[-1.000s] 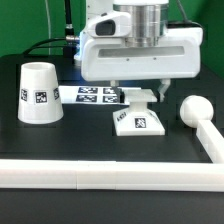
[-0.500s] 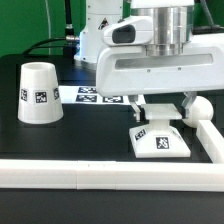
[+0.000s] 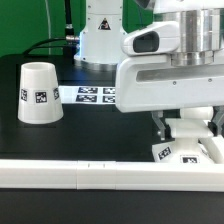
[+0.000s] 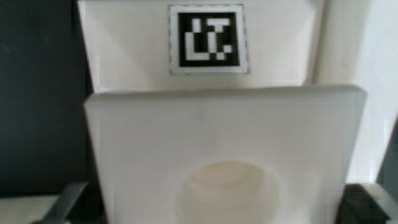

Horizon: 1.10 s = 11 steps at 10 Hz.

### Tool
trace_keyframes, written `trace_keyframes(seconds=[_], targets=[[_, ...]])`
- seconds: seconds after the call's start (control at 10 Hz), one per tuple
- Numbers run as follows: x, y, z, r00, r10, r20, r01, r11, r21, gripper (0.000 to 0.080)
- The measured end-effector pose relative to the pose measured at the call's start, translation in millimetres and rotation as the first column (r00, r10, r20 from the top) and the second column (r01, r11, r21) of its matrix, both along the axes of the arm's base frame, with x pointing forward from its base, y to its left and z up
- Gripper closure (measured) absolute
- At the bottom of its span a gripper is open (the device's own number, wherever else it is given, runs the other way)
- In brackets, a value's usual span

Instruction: Assemble lamp

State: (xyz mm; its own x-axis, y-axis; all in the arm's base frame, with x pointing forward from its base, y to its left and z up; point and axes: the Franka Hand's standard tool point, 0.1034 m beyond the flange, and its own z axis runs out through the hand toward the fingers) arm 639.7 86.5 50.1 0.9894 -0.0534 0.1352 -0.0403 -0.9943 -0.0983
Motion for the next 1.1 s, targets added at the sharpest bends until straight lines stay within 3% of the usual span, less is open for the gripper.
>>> trace_keyframes(seconds=[0.5, 0.7, 0.9, 1.1], targets=[[0.8, 1.7, 0.1, 1.0, 0.004, -0.001, -0.004, 1.0, 0.0, 0.0265], [0.8, 1.9, -0.1, 1.0, 0.005, -0.001, -0.005, 1.0, 0.0, 0.0124], [-0.8, 0.7, 1.1, 1.0, 0.02, 0.002, -0.02, 1.0, -0.003, 0.0105], [-31.5, -9.1, 13.4, 0.998, 0.067, -0.017, -0.068, 0.997, -0.021, 0.0101]])
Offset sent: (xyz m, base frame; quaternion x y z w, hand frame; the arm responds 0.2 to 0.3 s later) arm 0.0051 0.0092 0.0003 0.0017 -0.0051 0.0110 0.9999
